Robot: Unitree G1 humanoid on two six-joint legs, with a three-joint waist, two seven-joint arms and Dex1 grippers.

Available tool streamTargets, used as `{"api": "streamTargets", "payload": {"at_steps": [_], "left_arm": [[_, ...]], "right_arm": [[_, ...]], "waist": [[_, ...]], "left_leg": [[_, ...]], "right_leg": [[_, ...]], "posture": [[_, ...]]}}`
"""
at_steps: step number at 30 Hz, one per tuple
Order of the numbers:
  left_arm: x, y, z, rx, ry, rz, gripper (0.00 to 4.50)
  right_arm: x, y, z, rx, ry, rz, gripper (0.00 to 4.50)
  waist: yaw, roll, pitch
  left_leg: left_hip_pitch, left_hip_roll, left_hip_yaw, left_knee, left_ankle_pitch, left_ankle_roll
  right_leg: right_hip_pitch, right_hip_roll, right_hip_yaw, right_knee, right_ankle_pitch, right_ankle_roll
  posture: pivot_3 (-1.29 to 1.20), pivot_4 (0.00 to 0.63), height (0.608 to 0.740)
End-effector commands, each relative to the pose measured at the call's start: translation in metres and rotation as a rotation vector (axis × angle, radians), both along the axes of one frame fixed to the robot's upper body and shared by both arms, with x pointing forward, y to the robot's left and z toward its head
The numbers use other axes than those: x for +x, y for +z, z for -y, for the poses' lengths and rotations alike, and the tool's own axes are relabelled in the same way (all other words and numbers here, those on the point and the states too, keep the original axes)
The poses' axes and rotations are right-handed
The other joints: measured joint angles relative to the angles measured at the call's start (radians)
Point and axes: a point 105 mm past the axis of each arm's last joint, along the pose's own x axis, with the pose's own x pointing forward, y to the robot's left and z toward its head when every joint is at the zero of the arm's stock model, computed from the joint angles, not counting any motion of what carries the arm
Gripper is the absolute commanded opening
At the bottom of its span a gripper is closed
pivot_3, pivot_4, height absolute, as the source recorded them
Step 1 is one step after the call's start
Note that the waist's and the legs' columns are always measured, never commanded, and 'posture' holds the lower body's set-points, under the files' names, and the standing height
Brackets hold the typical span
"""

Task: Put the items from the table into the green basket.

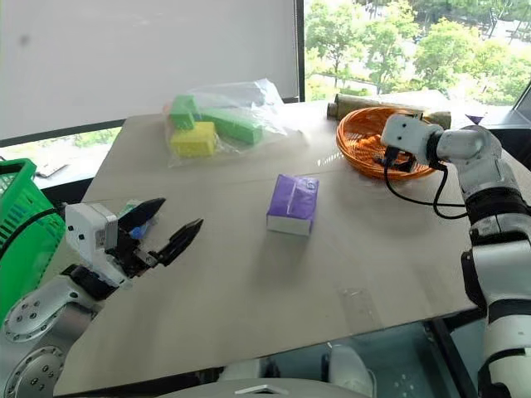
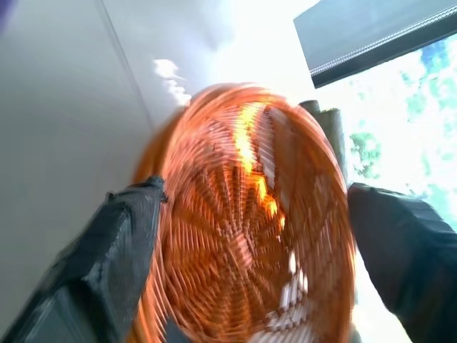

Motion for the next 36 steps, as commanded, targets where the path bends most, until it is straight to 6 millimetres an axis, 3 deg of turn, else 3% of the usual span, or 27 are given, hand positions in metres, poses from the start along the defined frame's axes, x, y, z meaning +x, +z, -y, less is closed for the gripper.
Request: {"api": "streamTargets", "payload": {"at_steps": [1, 5, 7, 11, 15, 19, 26, 29, 33, 36], "left_arm": [[0.003, -0.011, -0.021, 0.064, 0.130, -0.043, 4.50], [0.012, -0.023, -0.047, 0.104, 0.265, -0.098, 4.50], [0.018, -0.023, -0.054, 0.123, 0.296, -0.101, 4.50], [0.021, -0.017, -0.078, 0.151, 0.375, -0.102, 4.50], [0.017, -0.028, -0.098, 0.181, 0.415, -0.178, 4.50], [0.015, -0.052, -0.111, 0.207, 0.407, -0.307, 4.50], [0.015, -0.097, -0.111, 0.168, 0.311, -0.517, 4.50], [0.024, -0.097, -0.116, 0.182, 0.316, -0.500, 3.61], [0.032, -0.092, -0.117, 0.179, 0.336, -0.451, 1.97], [0.034, -0.085, -0.116, 0.166, 0.344, -0.389, 1.84]], "right_arm": [[-0.035, 0.030, -0.021, 0.220, 0.184, -0.078, 4.43], [-0.088, 0.021, -0.047, 0.273, 0.392, -0.287, 4.43], [-0.101, 0.018, -0.052, 0.260, 0.434, -0.325, 4.43], [-0.105, 0.006, -0.050, 0.216, 0.412, -0.340, 4.43], [-0.104, 0.006, -0.051, 0.223, 0.413, -0.318, 4.43], [-0.103, 0.004, -0.054, 0.227, 0.428, -0.293, 4.43], [-0.102, 0.006, -0.063, 0.262, 0.454, -0.265, 4.43], [-0.102, 0.009, -0.065, 0.272, 0.460, -0.256, 4.50], [-0.101, 0.008, -0.063, 0.272, 0.452, -0.255, 4.50], [-0.102, 0.008, -0.063, 0.274, 0.452, -0.253, 4.50]], "waist": [[0.012, 0.000, 0.000], [0.041, 0.001, 0.000], [0.048, 0.001, 0.000], [0.043, -0.002, -0.002], [0.031, -0.004, -0.003], [0.027, -0.004, -0.003], [0.024, -0.001, -0.007], [0.026, 0.009, -0.013], [0.028, 0.013, -0.015], [0.029, 0.013, -0.016]], "left_leg": [[0.000, 0.000, 0.000, 0.000, 0.000, 0.000], [-0.001, -0.001, -0.001, 0.000, 0.000, 0.000], [-0.001, -0.002, -0.002, 0.001, 0.000, 0.000], [-0.001, -0.002, -0.001, 0.001, 0.000, 0.000], [-0.002, -0.002, 0.000, 0.000, 0.000, -0.001], [-0.004, -0.002, 0.000, -0.001, 0.000, -0.001], [-0.004, -0.003, 0.000, -0.001, 0.000, -0.001], [-0.004, -0.004, 0.000, -0.001, 0.000, -0.001], [-0.003, -0.004, 0.000, -0.001, 0.000, -0.002], [-0.003, -0.004, 0.000, -0.001, 0.001, -0.002]], "right_leg": [[0.000, 0.000, -0.001, 0.001, 0.000, 0.000], [-0.001, -0.003, -0.003, 0.000, 0.000, 0.000], [-0.001, -0.004, -0.004, 0.001, 0.000, 0.000], [-0.001, -0.005, -0.004, 0.000, 0.001, -0.002], [-0.002, -0.006, -0.003, -0.001, 0.001, -0.002], [-0.005, -0.006, -0.003, -0.001, 0.001, -0.003], [-0.006, -0.008, -0.003, -0.001, 0.001, -0.003], [-0.006, -0.010, -0.003, -0.001, 0.000, -0.005], [-0.006, -0.011, -0.004, 0.002, -0.001, -0.006], [-0.007, -0.012, -0.004, 0.004, -0.001, -0.006]], "posture": [[0.04, 0.000, 0.740], [0.02, 0.000, 0.740], [0.02, 0.000, 0.740], [0.00, 0.000, 0.740], [0.00, 0.000, 0.740], [-0.01, 0.000, 0.740], [-0.01, 0.000, 0.740], [-0.01, 0.000, 0.740], [-0.02, 0.000, 0.740], [-0.02, 0.000, 0.740]]}}
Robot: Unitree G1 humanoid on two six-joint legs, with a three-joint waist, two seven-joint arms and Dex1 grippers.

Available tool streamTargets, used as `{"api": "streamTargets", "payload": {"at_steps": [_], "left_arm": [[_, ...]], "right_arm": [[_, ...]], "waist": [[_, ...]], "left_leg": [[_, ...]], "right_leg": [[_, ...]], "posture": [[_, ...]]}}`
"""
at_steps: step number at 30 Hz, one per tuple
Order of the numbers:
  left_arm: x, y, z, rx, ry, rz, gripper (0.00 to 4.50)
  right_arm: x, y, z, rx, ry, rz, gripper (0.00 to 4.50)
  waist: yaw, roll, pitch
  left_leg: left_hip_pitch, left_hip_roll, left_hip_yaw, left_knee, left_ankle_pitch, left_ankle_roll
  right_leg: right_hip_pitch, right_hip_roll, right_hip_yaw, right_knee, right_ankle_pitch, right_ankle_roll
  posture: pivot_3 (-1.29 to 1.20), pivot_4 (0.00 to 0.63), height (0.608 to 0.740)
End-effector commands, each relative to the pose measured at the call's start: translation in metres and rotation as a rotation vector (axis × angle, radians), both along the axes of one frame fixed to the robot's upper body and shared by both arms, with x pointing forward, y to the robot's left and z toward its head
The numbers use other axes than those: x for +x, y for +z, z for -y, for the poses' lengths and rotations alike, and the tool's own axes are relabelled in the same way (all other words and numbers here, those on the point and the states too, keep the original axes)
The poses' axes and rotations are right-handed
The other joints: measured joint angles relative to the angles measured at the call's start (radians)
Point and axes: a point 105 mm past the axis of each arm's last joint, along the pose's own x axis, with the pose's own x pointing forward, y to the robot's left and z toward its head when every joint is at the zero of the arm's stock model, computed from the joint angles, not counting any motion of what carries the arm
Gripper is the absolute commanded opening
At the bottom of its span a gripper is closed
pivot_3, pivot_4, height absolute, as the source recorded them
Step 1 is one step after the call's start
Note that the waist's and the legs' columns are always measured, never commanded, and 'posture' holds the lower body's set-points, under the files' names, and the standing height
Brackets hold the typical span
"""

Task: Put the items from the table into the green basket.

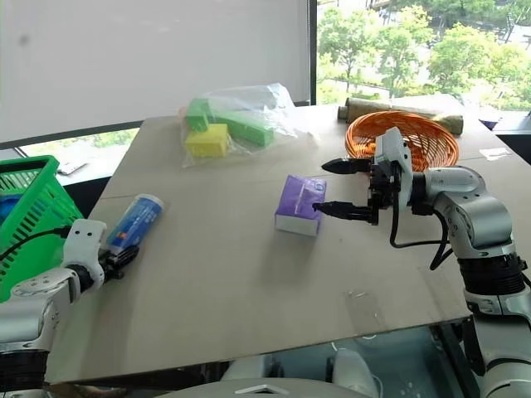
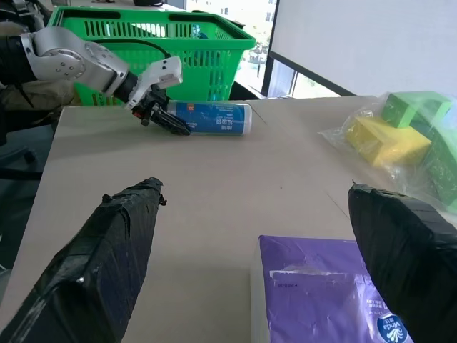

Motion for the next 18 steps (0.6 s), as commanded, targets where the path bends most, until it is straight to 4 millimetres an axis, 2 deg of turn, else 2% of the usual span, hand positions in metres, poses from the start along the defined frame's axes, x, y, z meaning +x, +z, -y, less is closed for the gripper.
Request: {"api": "streamTargets", "payload": {"at_steps": [1, 3, 5, 8, 10, 12, 14, 18], "left_arm": [[0.006, 0.014, 0.004, 0.013, 0.003, 0.102, 1.84], [0.012, 0.040, 0.010, 0.018, -0.009, 0.220, 1.84], [0.020, 0.085, 0.008, 0.015, 0.035, 0.387, 1.84], [0.022, 0.136, -0.003, 0.039, 0.099, 0.549, 1.84], [0.014, 0.178, -0.029, 0.154, 0.164, 0.620, 1.84], [-0.005, 0.210, -0.064, 0.253, 0.287, 0.658, 1.84], [-0.027, 0.225, -0.094, 0.320, 0.412, 0.653, 1.84], [-0.056, 0.229, -0.115, 0.338, 0.511, 0.640, 1.84]], "right_arm": [[-0.001, 0.015, 0.000, 0.027, 0.000, 0.061, 4.50], [-0.002, 0.021, -0.004, 0.057, 0.009, 0.062, 4.50], [-0.004, 0.029, -0.011, 0.098, 0.037, 0.062, 4.50], [-0.006, 0.040, -0.021, 0.150, 0.069, 0.059, 4.50], [-0.006, 0.052, -0.032, 0.208, 0.100, 0.066, 4.50], [-0.004, 0.063, -0.041, 0.263, 0.126, 0.071, 4.50], [-0.004, 0.067, -0.045, 0.278, 0.150, 0.080, 4.50], [-0.003, 0.071, -0.048, 0.296, 0.176, 0.079, 4.50]], "waist": [[0.000, 0.000, 0.000], [0.000, 0.000, 0.000], [0.000, -0.006, 0.000], [-0.001, -0.017, -0.001], [-0.012, -0.020, -0.002], [-0.032, -0.020, -0.002], [-0.044, -0.019, -0.002], [-0.034, -0.018, -0.002]], "left_leg": [[0.000, 0.000, 0.000, 0.000, 0.000, 0.000], [0.000, 0.000, 0.000, 0.000, 0.000, 0.000], [-0.002, 0.000, 0.000, 0.000, 0.000, 0.000], [-0.010, 0.000, 0.000, 0.001, 0.002, -0.003], [-0.014, 0.000, 0.000, 0.001, 0.003, -0.004], [-0.015, 0.000, 0.000, 0.001, 0.003, -0.004], [-0.016, 0.000, 0.001, -0.001, 0.003, -0.005], [-0.016, 0.000, 0.001, -0.003, 0.004, -0.006]], "right_leg": [[0.000, 0.000, 0.000, 0.001, 0.000, 0.000], [-0.001, -0.001, 0.000, 0.001, 0.000, 0.000], [-0.002, -0.001, 0.000, 0.002, 0.000, 0.000], [-0.011, 0.000, -0.001, 0.004, 0.002, 0.003], [-0.014, 0.000, -0.001, 0.005, 0.002, 0.003], [-0.016, 0.001, 0.000, 0.004, 0.002, 0.003], [-0.018, 0.001, 0.000, 0.003, 0.002, 0.003], [-0.017, 0.001, -0.001, 0.001, 0.002, 0.003]], "posture": [[-0.02, 0.000, 0.740], [-0.02, 0.000, 0.740], [0.00, 0.000, 0.740], [0.00, 0.000, 0.740], [0.03, 0.000, 0.740], [0.03, 0.000, 0.740], [0.05, 0.000, 0.740], [0.06, 0.000, 0.740]]}}
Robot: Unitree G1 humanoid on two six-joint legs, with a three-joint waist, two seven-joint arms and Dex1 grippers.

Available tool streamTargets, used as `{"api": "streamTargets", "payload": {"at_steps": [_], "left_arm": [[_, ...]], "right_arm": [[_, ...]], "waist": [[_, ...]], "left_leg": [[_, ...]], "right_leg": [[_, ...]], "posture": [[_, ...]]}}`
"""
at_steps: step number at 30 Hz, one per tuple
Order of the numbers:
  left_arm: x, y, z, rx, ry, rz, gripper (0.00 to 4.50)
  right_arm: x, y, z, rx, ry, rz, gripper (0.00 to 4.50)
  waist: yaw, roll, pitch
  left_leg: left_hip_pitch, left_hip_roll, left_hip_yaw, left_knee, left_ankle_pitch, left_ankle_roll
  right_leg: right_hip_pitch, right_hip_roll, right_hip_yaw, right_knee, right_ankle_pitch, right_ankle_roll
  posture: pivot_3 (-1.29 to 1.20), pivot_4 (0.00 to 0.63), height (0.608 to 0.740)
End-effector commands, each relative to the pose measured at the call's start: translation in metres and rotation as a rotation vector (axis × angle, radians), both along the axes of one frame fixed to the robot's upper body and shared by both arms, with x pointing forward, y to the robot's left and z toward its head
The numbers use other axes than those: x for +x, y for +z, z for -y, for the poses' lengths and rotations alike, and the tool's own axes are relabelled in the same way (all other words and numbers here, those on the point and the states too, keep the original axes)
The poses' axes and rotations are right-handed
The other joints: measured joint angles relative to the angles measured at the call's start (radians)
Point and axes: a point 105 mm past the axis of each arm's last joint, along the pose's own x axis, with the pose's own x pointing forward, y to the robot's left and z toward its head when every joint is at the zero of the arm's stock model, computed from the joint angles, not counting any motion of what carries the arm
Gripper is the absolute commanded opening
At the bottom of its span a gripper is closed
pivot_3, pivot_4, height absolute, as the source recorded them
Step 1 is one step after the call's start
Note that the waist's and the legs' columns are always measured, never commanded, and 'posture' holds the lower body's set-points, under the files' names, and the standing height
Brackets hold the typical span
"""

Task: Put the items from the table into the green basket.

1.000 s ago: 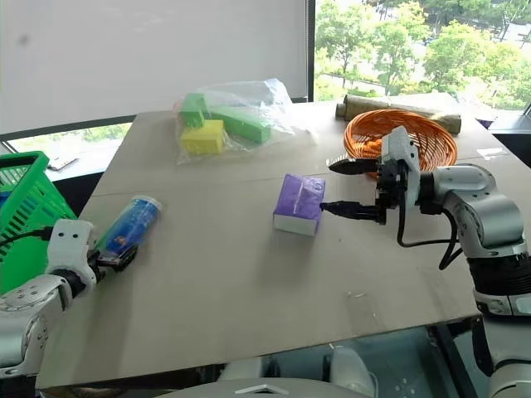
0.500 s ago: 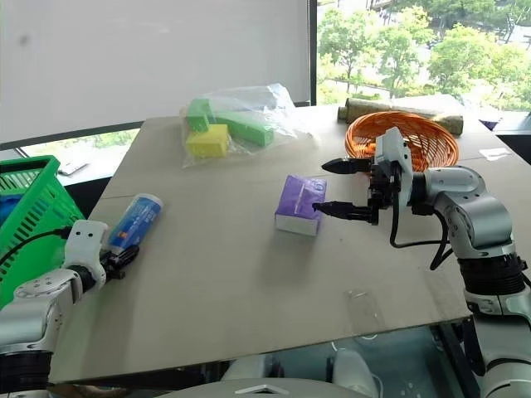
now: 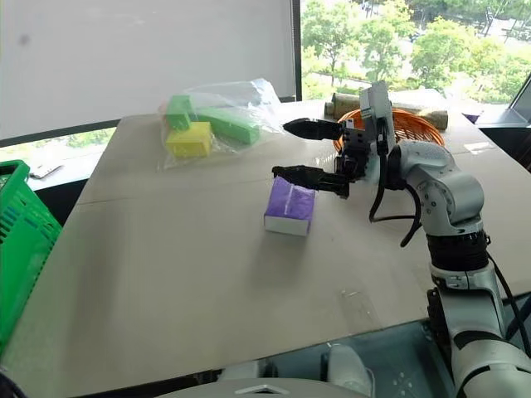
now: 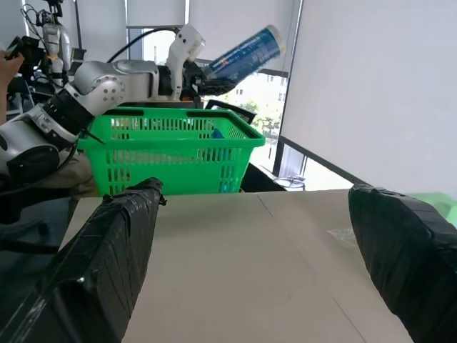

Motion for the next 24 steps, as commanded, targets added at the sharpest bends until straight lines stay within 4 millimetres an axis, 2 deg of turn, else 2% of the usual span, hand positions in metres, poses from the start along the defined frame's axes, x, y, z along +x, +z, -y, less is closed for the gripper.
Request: {"api": "streamTargets", "payload": {"at_steps": [1, 4, 7, 11, 16, 17, 21, 24], "left_arm": [[-0.027, 0.001, -0.015, 0.000, 0.089, 0.009, 1.84], [-0.037, -0.009, -0.017, -0.026, 0.109, 0.015, 1.84], [-0.039, -0.025, -0.015, -0.041, 0.101, -0.028, 1.84], [-0.050, -0.037, -0.027, -0.076, 0.147, -0.044, 1.84], [-0.047, -0.047, -0.023, -0.069, 0.122, -0.081, 4.18], [-0.046, -0.046, -0.024, -0.074, 0.120, -0.071, 4.44], [-0.040, -0.044, -0.019, -0.072, 0.096, -0.050, 4.44], [-0.017, -0.045, 0.008, -0.087, -0.056, -0.030, 4.44]], "right_arm": [[-0.001, 0.015, -0.002, 0.049, 0.028, 0.043, 4.50], [-0.001, 0.016, -0.004, 0.075, 0.039, 0.032, 4.50], [0.000, 0.014, -0.006, 0.071, 0.043, 0.035, 4.50], [0.002, 0.012, -0.004, 0.067, 0.041, 0.038, 4.50], [0.005, 0.011, -0.001, 0.062, 0.034, 0.042, 4.50], [0.006, 0.011, -0.001, 0.059, 0.031, 0.045, 4.50], [0.007, 0.011, 0.001, 0.058, 0.014, 0.048, 4.50], [0.012, 0.005, 0.007, 0.033, -0.031, 0.052, 4.50]], "waist": [[0.007, -0.001, 0.000], [0.026, -0.004, -0.001], [0.047, -0.008, -0.004], [0.056, -0.011, -0.006], [0.051, -0.013, -0.007], [0.051, -0.013, -0.007], [0.050, -0.012, -0.007], [0.051, -0.011, -0.007]], "left_leg": [[0.000, 0.000, 0.000, 0.000, 0.000, 0.000], [0.000, 0.000, -0.001, 0.000, 0.000, 0.001], [0.000, 0.000, -0.003, 0.001, -0.001, -0.003], [0.000, 0.000, -0.003, 0.001, -0.002, -0.005], [0.000, 0.000, -0.003, 0.001, -0.002, -0.006], [0.000, 0.000, -0.003, 0.000, -0.002, -0.006], [0.000, 0.000, -0.003, 0.000, -0.002, -0.006], [0.000, 0.000, -0.003, 0.000, -0.002, -0.006]], "right_leg": [[0.000, 0.000, 0.000, 0.000, 0.000, 0.000], [0.000, -0.001, -0.001, 0.001, 0.000, 0.000], [0.001, -0.002, -0.003, 0.003, 0.000, -0.001], [0.001, -0.002, -0.004, 0.004, 0.000, -0.001], [0.001, -0.003, -0.004, 0.003, 0.000, -0.001], [0.001, -0.003, -0.004, 0.003, 0.000, -0.001], [0.001, -0.003, -0.004, 0.004, 0.000, -0.002], [0.001, -0.003, -0.004, 0.004, 0.000, -0.002]], "posture": [[0.08, 0.000, 0.740], [0.10, 0.000, 0.740], [0.10, 0.000, 0.740], [0.11, 0.000, 0.740], [0.10, 0.000, 0.740], [0.10, 0.000, 0.740], [0.09, 0.000, 0.740], [0.09, 0.000, 0.740]]}}
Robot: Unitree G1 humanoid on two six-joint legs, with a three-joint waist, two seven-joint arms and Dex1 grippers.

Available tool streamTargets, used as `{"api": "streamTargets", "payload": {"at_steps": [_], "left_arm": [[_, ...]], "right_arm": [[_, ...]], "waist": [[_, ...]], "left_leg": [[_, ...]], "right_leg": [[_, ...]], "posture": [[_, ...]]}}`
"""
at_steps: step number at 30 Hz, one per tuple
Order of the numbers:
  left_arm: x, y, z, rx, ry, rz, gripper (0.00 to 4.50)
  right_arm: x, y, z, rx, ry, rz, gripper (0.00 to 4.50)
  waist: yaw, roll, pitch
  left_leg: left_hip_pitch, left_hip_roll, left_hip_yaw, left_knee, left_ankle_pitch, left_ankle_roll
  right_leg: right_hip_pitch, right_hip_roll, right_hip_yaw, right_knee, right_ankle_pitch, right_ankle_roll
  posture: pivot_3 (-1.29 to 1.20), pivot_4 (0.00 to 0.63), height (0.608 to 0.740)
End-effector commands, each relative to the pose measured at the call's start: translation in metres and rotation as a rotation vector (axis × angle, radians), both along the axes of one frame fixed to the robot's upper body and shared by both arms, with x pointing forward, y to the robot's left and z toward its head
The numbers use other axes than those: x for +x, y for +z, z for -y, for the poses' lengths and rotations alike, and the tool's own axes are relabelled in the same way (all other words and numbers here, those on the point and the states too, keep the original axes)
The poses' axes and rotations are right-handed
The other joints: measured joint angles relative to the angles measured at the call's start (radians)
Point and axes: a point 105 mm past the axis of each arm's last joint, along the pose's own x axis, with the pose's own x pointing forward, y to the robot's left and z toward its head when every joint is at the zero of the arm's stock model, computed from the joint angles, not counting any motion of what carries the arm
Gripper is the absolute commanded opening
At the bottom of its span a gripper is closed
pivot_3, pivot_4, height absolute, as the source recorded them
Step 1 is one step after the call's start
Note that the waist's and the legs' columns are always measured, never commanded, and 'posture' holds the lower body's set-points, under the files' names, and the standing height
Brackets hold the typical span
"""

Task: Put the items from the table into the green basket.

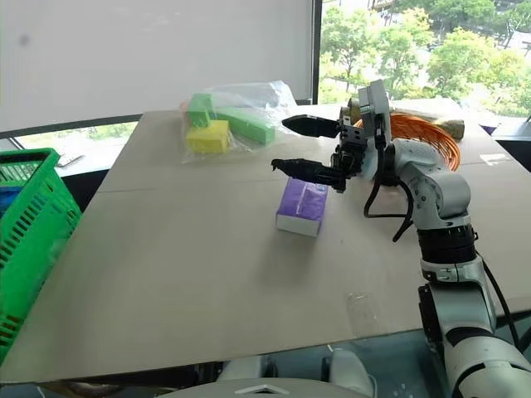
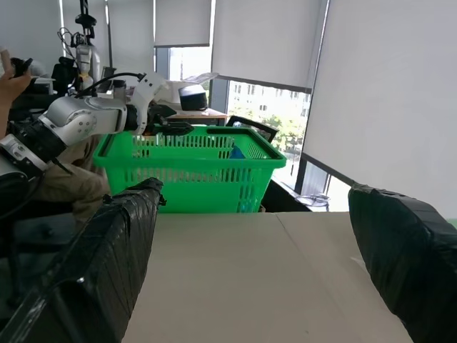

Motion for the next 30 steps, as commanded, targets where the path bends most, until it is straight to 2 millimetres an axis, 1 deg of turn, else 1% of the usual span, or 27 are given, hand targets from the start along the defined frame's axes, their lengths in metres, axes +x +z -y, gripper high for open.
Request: {"api": "streamTargets", "payload": {"at_steps": [1, 3, 5, 6, 8, 9, 10, 12, 13, 15, 16, 20, 21, 24, 27, 30], "left_arm": [[0.028, 0.010, 0.038, 0.037, -0.189, 0.033, 4.44], [0.041, 0.004, 0.062, 0.026, -0.315, 0.022, 4.44], [0.055, -0.004, 0.093, -0.005, -0.463, 0.029, 4.44], [0.059, -0.007, 0.105, -0.019, -0.508, 0.031, 4.44], [0.072, -0.017, 0.141, -0.036, -0.645, 0.008, 4.44], [0.082, -0.027, 0.170, -0.043, -0.759, -0.017, 4.44], [0.087, -0.033, 0.190, -0.048, -0.837, -0.033, 4.44], [0.097, -0.052, 0.243, -0.021, -1.058, -0.134, 4.44], [0.103, -0.059, 0.262, 0.002, -1.120, -0.170, 4.44], [0.116, -0.068, 0.290, 0.041, -1.217, -0.209, 4.44], [0.122, -0.070, 0.302, 0.057, -1.256, -0.218, 4.44], [0.142, -0.076, 0.336, 0.063, -1.362, -0.221, 4.44], [0.145, -0.080, 0.344, 0.070, -1.396, -0.242, 4.44], [0.152, -0.095, 0.360, 0.102, -1.470, -0.329, 4.44], [0.155, -0.105, 0.375, 0.159, -1.557, -0.407, 4.44], [0.161, -0.111, 0.385, 0.194, -1.598, -0.457, 4.44]], "right_arm": [[0.003, 0.005, 0.008, -0.016, -0.055, 0.058, 4.50], [0.004, -0.002, 0.011, -0.031, -0.074, 0.051, 4.50], [0.003, -0.008, 0.015, -0.049, -0.093, 0.039, 4.50], [0.003, -0.010, 0.017, -0.061, -0.100, 0.040, 4.50], [0.004, -0.013, 0.021, -0.080, -0.117, 0.036, 4.50], [0.006, -0.015, 0.026, -0.093, -0.136, 0.032, 4.50], [0.007, -0.016, 0.029, -0.103, -0.148, 0.030, 4.50], [0.011, -0.021, 0.041, -0.142, -0.191, 0.022, 4.50], [0.012, -0.024, 0.048, -0.161, -0.211, 0.018, 4.50], [0.013, -0.031, 0.062, -0.200, -0.254, 0.013, 4.50], [0.014, -0.035, 0.069, -0.223, -0.282, 0.009, 4.50], [0.018, -0.055, 0.098, -0.308, -0.405, -0.012, 4.50], [0.018, -0.062, 0.108, -0.338, -0.438, -0.024, 4.50], [0.014, -0.082, 0.130, -0.437, -0.521, -0.046, 4.50], [0.005, -0.094, 0.139, -0.489, -0.548, -0.061, 4.50], [-0.003, -0.096, 0.138, -0.486, -0.559, -0.063, 4.50]], "waist": [[0.002, 0.000, 0.000], [0.003, 0.000, -0.001], [0.002, -0.001, -0.001], [0.001, -0.001, -0.001], [-0.001, 0.000, 0.000], [-0.001, 0.001, 0.000], [0.001, 0.003, 0.000], [0.004, 0.003, 0.000], [0.007, 0.004, 0.000], [0.009, 0.004, 0.001], [0.011, 0.004, 0.001], [0.001, 0.005, 0.001], [-0.001, 0.006, 0.001], [-0.005, 0.006, 0.002], [-0.022, 0.007, 0.002], [-0.041, 0.008, 0.003]], "left_leg": [[0.000, 0.000, 0.000, 0.000, 0.000, 0.000], [0.000, 0.000, 0.000, 0.000, 0.000, 0.000], [0.000, 0.000, 0.000, 0.000, 0.000, 0.000], [0.000, 0.000, 0.000, 0.000, 0.000, 0.000], [0.000, -0.001, 0.000, 0.000, 0.000, 0.000], [0.000, -0.001, 0.000, 0.000, 0.000, 0.001], [0.000, -0.001, 0.000, 0.000, 0.001, 0.001], [0.000, -0.001, 0.000, 0.000, 0.002, 0.004], [0.001, -0.001, 0.000, 0.000, 0.003, 0.005], [0.001, -0.001, 0.000, 0.001, 0.003, 0.005], [0.001, -0.001, 0.000, 0.001, 0.003, 0.005], [0.001, -0.001, 0.001, 0.003, 0.003, 0.006], [0.001, -0.001, 0.001, 0.004, 0.003, 0.006], [0.001, -0.001, 0.002, 0.004, 0.003, 0.006], [0.002, 0.000, 0.003, 0.005, 0.003, 0.007], [0.003, -0.002, 0.003, 0.006, 0.003, 0.007]], "right_leg": [[0.000, 0.000, 0.000, 0.000, 0.000, 0.000], [0.000, -0.001, 0.000, 0.000, 0.000, 0.000], [0.001, -0.001, 0.000, -0.001, 0.000, 0.000], [0.001, -0.001, 0.000, -0.001, 0.000, 0.000], [0.001, -0.001, 0.000, -0.001, 0.000, 0.000], [0.001, 0.000, 0.000, -0.001, 0.000, 0.000], [0.001, 0.000, 0.000, -0.001, 0.000, 0.000], [0.001, 0.000, 0.000, 0.000, 0.000, 0.000], [0.001, 0.000, 0.000, 0.000, 0.000, 0.000], [0.002, 0.000, 0.000, 0.000, 0.000, 0.000], [0.003, 0.000, 0.000, 0.000, 0.000, 0.000], [0.003, 0.002, 0.001, 0.000, 0.000, 0.000], [0.003, 0.003, 0.002, 0.000, 0.000, 0.000], [0.004, 0.005, 0.003, -0.001, 0.000, 0.000], [0.005, 0.011, 0.004, -0.001, 0.000, 0.001], [0.005, 0.015, 0.006, 0.001, 0.000, 0.001]], "posture": [[0.09, 0.000, 0.740], [0.09, 0.000, 0.740], [0.09, 0.000, 0.740], [0.09, 0.000, 0.740], [0.09, 0.000, 0.740], [0.10, 0.000, 0.740], [0.10, 0.000, 0.740], [0.09, 0.000, 0.740], [0.08, 0.000, 0.740], [0.06, 0.000, 0.740], [0.04, 0.000, 0.740], [-0.02, 0.000, 0.740], [-0.05, 0.000, 0.740], [-0.08, 0.000, 0.740], [-0.13, 0.000, 0.740], [-0.16, 0.000, 0.740]]}}
